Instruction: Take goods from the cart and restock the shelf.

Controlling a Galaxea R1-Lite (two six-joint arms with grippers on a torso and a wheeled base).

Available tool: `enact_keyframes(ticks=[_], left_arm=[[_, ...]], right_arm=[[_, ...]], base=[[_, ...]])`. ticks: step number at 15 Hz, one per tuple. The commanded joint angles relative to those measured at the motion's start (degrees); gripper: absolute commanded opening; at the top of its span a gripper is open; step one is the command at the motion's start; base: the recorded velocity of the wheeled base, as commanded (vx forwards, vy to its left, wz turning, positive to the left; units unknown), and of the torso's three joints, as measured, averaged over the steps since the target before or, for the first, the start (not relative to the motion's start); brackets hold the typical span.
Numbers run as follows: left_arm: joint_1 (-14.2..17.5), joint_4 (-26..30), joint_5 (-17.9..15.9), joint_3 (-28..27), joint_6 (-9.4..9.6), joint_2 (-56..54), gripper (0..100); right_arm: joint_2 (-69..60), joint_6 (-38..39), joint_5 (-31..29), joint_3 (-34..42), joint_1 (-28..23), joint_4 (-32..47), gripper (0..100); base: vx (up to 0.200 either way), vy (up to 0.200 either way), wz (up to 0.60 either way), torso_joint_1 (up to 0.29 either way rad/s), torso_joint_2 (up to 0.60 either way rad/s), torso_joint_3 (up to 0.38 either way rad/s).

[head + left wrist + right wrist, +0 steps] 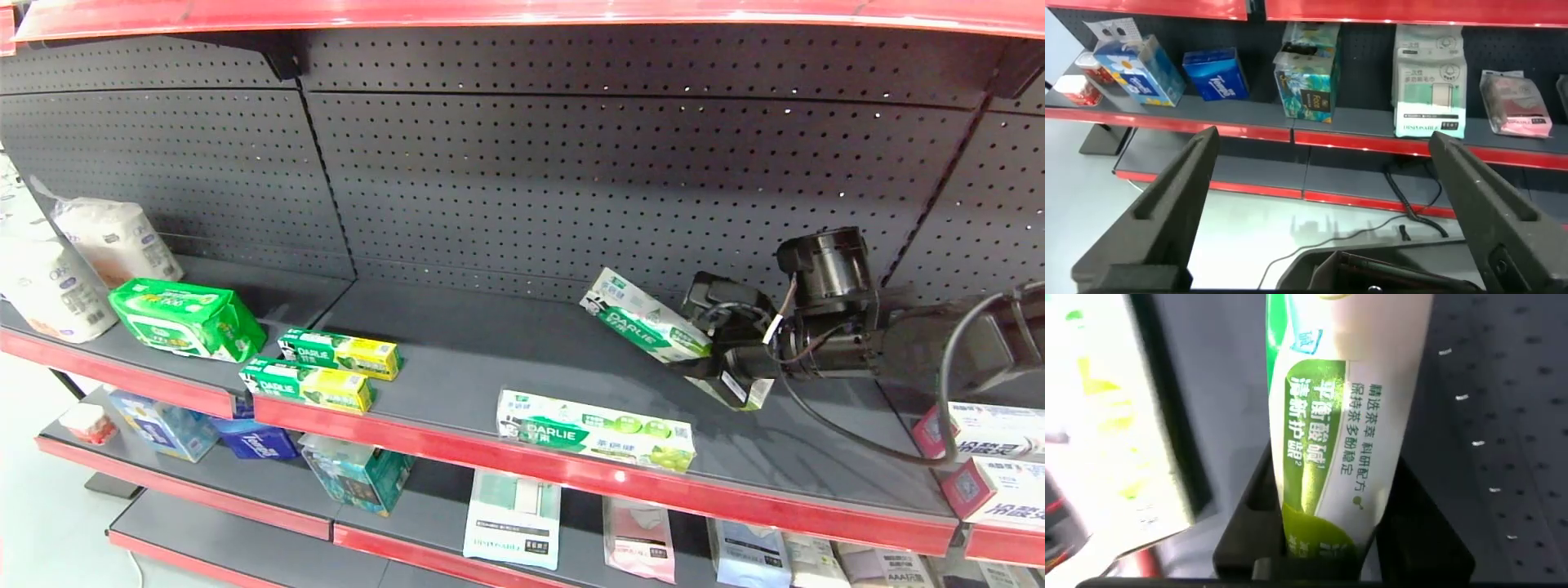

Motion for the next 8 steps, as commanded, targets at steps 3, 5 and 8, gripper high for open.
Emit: enact_keyframes(ticks=[3,5,8], left_arm=[[-0.02,0.09,0.02,-0.01,-0.02,0.3,100],[-0.02,0.09,0.02,-0.01,-0.11,0.3,100],[-0.02,0.0,0.02,-0.01,-0.02,0.3,100]], right_arm=[[2.43,-0.59,-0.05,-9.48,1.25,8.67,0],[3.57,-4.02,-3.74,-12.39,1.95,12.01,0],[3.84,-3.76,-7.87,-14.06,4.76,15.61,0]], base=[[0.0,0.0,0.0,0.0,0.0,0.0],[0.0,0.0,0.0,0.0,0.0,0.0],[0.0,0.0,0.0,0.0,0.0,0.0]])
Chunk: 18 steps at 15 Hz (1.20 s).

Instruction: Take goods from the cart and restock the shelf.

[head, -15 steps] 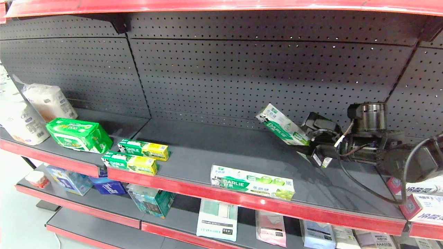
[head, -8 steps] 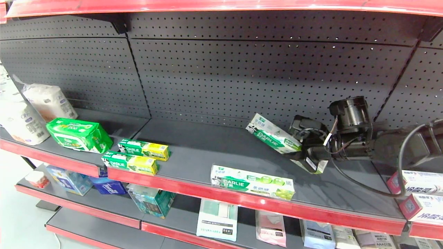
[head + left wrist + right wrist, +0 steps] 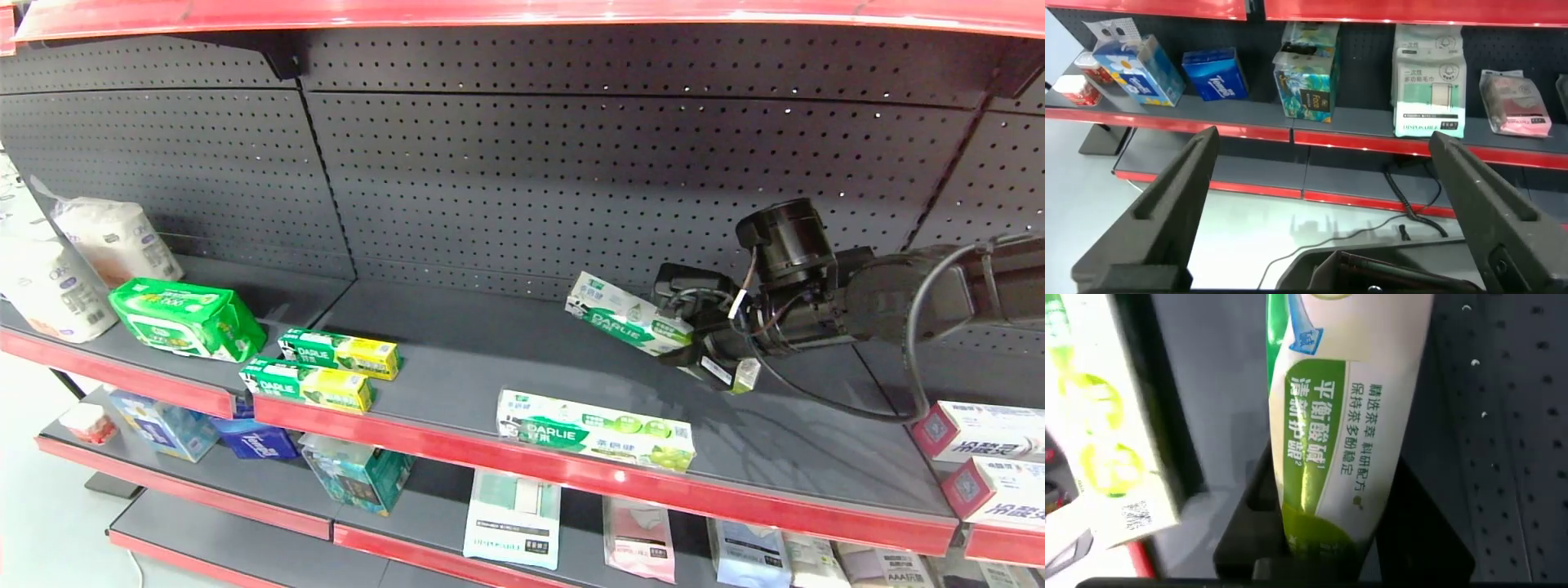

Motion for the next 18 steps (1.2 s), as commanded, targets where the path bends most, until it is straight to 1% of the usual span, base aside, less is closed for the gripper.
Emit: enact_keyframes(ticks=[1,2,3,4,5,8,12,15,16,18], left_arm=[[-0.02,0.0,0.03,-0.01,0.01,0.29,100],[0.07,0.0,0.03,-0.01,0.01,0.29,100],[0.07,0.0,0.03,-0.01,0.09,0.2,100],[0.07,0.0,0.03,-0.01,0.36,0.29,100],[-0.02,0.0,0.03,-0.01,0.45,0.29,100],[-0.02,0.0,0.03,-0.01,0.71,0.2,100],[-0.02,0.0,0.03,-0.01,0.71,0.2,100],[-0.02,0.0,-0.06,-0.01,0.71,0.2,100],[-0.02,0.0,-0.06,-0.01,0.71,0.2,100],[-0.02,-0.08,-0.06,-0.01,0.71,0.2,100]], right_arm=[[1.11,0.02,-0.03,-1.36,1.51,0.65,0],[1.81,-0.07,0.05,-1.63,1.6,0.65,0],[2.25,-0.24,0.14,-3.21,1.86,2.76,0],[2.34,-0.33,0.05,-5.41,2.39,6.97,0],[2.96,-0.24,-0.12,-7.25,2.74,9.35,0],[5.59,0.11,0.85,-10.59,3.27,9.7,0],[7.26,-0.51,1.46,-11.03,3.27,9.61,0],[9.02,-0.77,1.37,-11.73,3.44,7.85,0],[9.72,-0.51,2.78,-11.73,3.44,7.77,0],[9.9,-0.33,3.13,-11.65,3.35,7.85,0]], base=[[0.0,0.0,0.0,0.0,0.0,0.0],[0.0,0.0,0.0,0.0,0.0,0.0],[0.0,0.0,0.0,0.0,0.0,0.0],[0.0,0.0,0.0,0.0,0.0,0.0],[0.0,0.0,0.0,0.0,0.0,0.0],[0.0,0.0,0.0,0.0,0.0,0.0],[0.0,0.0,0.0,0.0,0.0,0.0],[0.0,0.0,0.0,0.0,0.0,0.0],[0.0,0.0,0.0,0.0,0.0,0.0],[0.0,0.0,0.0,0.0,0.0,0.0]])
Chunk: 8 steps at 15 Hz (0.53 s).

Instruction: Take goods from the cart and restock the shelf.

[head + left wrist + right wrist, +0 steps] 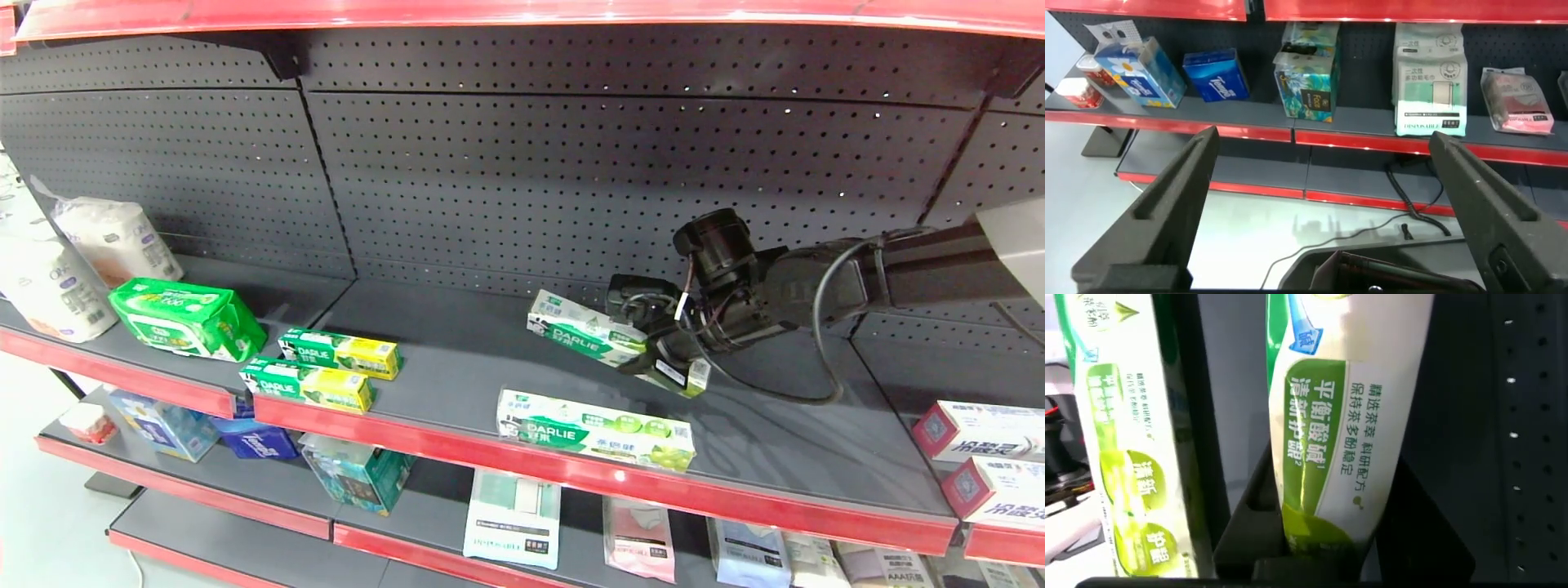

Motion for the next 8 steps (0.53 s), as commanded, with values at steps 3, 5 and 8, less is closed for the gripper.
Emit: enact_keyframes(ticks=[3,5,8], left_arm=[[0.0,-0.06,0.01,0.01,-0.01,0.16,100],[0.0,-0.06,0.01,0.01,-0.01,0.16,100],[0.0,-0.06,0.01,0.01,-0.01,0.16,100]], right_arm=[[1.03,0.44,-0.91,-0.7,-0.24,0.69,0],[2.17,0.44,-1.26,-1.75,-0.24,0.69,0],[3.31,0.44,-1.96,-2.28,-0.32,0.69,0]], base=[[0.0,0.0,0.0,0.0,0.0,0.0],[0.0,0.0,0.0,0.0,0.0,0.0],[0.0,0.0,0.0,0.0,0.0,0.0]])
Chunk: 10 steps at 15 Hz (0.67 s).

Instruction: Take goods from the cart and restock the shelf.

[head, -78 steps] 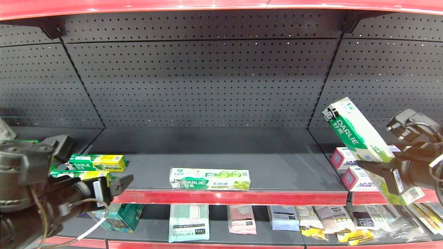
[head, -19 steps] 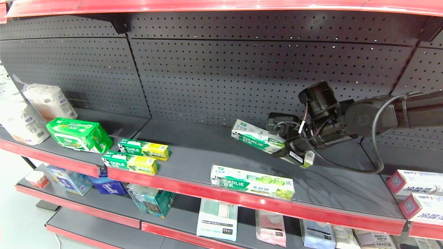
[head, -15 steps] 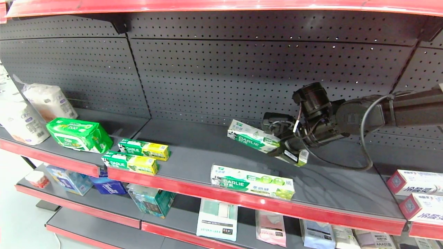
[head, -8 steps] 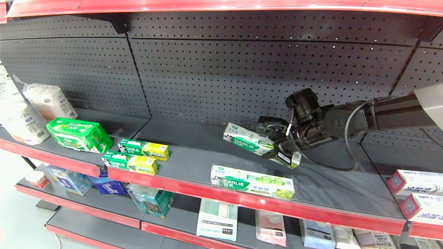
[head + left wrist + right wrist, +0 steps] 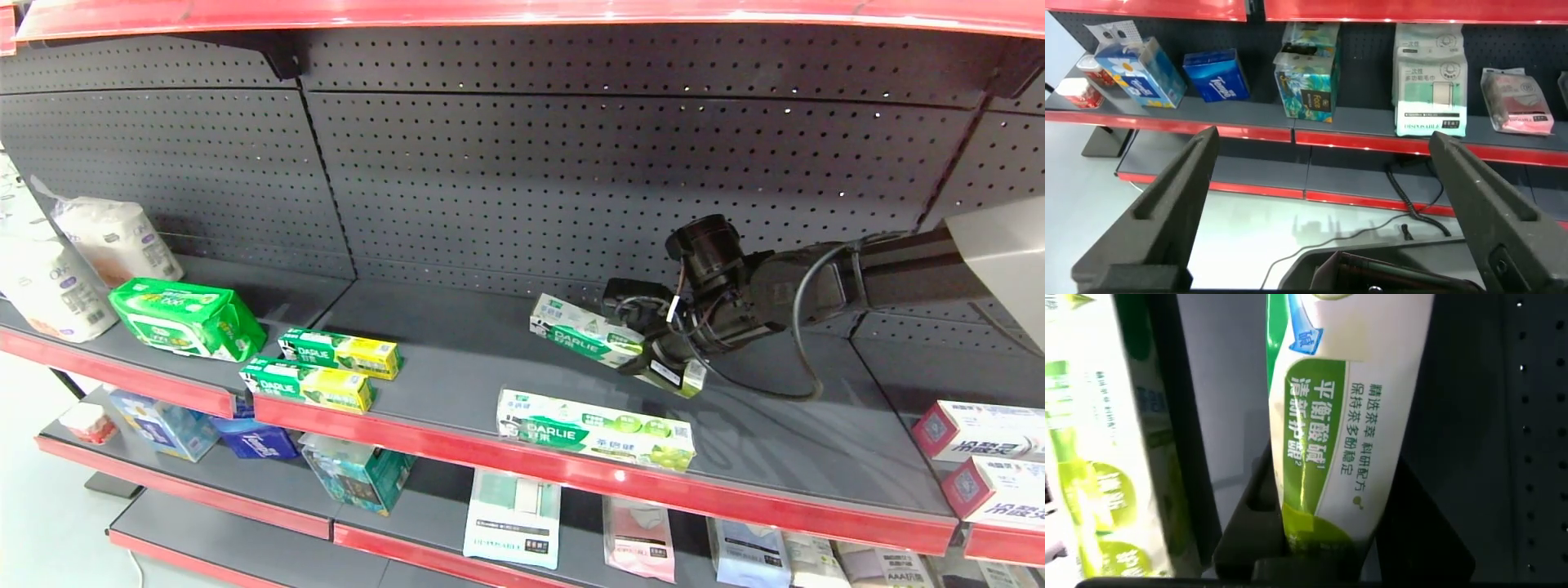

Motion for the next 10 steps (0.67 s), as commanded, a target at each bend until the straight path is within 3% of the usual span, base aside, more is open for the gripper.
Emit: enact_keyframes(ticks=[1,10], left_arm=[[0.07,0.0,0.04,0.01,-0.01,0.16,100],[0.07,-0.09,-0.05,0.01,0.08,0.33,100]], right_arm=[[0.99,0.0,-0.03,-0.02,0.01,0.01,0],[2.48,-0.35,-0.55,0.24,-1.66,0.01,0]], base=[[0.0,0.0,0.0,0.0,0.0,0.0],[0.0,0.0,0.0,0.0,0.0,0.0]])
